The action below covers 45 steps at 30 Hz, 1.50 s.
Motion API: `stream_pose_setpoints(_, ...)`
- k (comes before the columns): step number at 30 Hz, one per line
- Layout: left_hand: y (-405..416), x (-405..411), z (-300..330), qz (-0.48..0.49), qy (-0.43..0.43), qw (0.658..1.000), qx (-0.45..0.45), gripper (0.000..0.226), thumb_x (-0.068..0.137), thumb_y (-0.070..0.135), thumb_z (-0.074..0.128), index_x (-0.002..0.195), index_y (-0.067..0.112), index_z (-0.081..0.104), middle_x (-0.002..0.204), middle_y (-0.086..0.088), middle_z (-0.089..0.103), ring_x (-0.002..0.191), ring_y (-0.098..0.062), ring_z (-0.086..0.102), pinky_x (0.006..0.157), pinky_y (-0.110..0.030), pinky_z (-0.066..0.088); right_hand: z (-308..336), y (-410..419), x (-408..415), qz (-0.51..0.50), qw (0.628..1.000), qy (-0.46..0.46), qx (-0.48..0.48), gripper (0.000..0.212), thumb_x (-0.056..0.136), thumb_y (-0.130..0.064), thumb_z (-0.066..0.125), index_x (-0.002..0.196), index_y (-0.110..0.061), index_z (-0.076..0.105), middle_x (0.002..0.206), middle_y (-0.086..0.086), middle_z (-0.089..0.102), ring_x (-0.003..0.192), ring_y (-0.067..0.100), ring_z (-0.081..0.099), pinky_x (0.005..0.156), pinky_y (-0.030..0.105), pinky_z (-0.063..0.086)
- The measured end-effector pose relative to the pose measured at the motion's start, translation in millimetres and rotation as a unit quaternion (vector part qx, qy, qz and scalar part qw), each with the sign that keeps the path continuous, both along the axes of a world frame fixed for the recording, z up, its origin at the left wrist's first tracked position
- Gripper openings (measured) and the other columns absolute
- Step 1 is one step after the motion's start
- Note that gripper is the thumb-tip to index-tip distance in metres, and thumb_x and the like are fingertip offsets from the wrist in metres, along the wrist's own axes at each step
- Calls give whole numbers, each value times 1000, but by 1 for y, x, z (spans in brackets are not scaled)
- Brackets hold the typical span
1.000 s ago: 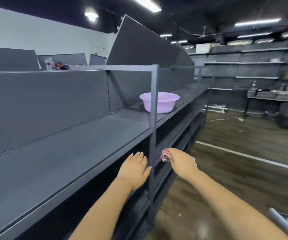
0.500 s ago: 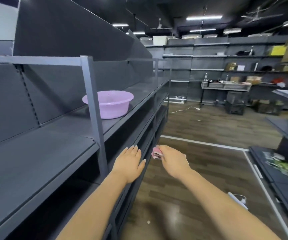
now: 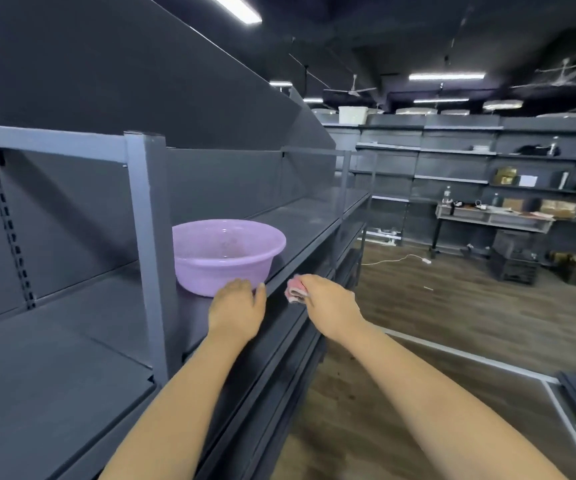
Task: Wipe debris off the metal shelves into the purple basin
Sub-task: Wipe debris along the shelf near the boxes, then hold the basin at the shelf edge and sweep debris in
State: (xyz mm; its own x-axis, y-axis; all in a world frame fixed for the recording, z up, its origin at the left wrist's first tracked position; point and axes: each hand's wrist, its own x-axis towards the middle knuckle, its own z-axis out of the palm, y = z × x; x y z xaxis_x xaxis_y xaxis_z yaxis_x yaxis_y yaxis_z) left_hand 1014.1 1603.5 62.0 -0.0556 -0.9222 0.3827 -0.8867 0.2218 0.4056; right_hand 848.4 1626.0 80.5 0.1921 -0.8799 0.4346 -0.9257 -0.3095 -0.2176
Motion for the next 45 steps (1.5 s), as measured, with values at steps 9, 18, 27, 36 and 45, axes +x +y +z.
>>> stream_pose_setpoints(9, -75, -7, 10, 161, 530, 829, 74, 53, 99, 48, 37, 129, 7, 52, 115, -8, 52, 101, -28, 47, 86, -32, 35, 7, -96, -18, 57, 998, -10, -6, 32, 90, -2, 38, 111, -15, 58, 111, 3, 61, 101, 23, 58, 84, 36, 48)
stream_pose_setpoints(18, -124, -30, 5, 275, 661, 698, -10, 27, 91, 39, 55, 109, 19, 53, 108, -2, 52, 95, -24, 49, 83, -32, 39, 13, -182, -45, 177, 984, -13, -6, 32, 91, -4, 35, 106, -18, 58, 105, 3, 62, 94, 24, 56, 80, 41, 48)
stream_pose_setpoints(27, -121, -53, 12, 365, 697, 611, -84, 21, 89, 23, 51, 103, 8, 53, 92, -6, 55, 85, -30, 54, 87, -43, 53, 25, -220, -83, 258, 964, -31, -52, 27, 90, -1, 34, 96, -17, 55, 88, -3, 56, 77, 19, 49, 70, 34, 47)
stream_pose_setpoints(36, -46, -69, 6, 402, 668, 618, -105, 12, 81, 13, 51, 84, 3, 56, 85, -16, 60, 75, -36, 60, 69, -46, 57, 35, -192, -62, 327, 940, -55, -85, 38, 91, 2, 39, 120, -15, 57, 110, -3, 62, 97, 18, 57, 77, 33, 44)
stream_pose_setpoints(45, 86, -61, -7, 378, 649, 660, -34, 23, 76, 9, 50, 98, 3, 56, 87, -17, 59, 63, -31, 55, 43, -26, 45, 35, -76, -18, 442, 892, -60, -78, 29, 86, 5, 43, 105, -9, 60, 111, 7, 61, 108, 28, 53, 71, 28, 24)
